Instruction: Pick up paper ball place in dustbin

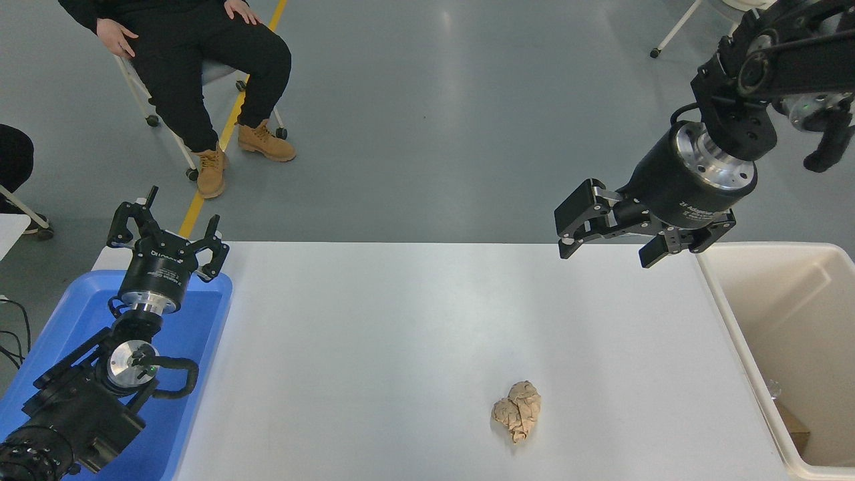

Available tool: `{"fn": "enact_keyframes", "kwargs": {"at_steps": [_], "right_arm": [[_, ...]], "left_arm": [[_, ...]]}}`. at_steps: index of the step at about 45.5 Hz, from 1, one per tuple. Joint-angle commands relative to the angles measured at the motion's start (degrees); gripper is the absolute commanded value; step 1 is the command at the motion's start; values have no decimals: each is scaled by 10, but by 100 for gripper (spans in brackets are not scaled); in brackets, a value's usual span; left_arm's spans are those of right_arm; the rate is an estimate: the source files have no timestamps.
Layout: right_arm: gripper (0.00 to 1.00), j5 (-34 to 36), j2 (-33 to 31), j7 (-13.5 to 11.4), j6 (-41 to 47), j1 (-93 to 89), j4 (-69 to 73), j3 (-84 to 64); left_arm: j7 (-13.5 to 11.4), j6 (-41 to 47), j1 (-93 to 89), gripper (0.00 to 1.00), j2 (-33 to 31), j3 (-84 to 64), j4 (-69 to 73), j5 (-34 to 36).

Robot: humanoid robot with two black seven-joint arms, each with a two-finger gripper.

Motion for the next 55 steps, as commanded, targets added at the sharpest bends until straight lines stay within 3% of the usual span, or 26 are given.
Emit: {"fn": "enact_keyframes", "kwargs": {"at_steps": [1, 55], "right_arm": [[100, 1, 0, 0, -2, 0, 0, 0], [100, -1, -1, 0, -2, -40, -4, 0]], "left_arm": [[-6, -1, 0, 99, 0, -1, 0, 0], [-8, 0, 0, 99, 0, 0, 0, 0]]}}
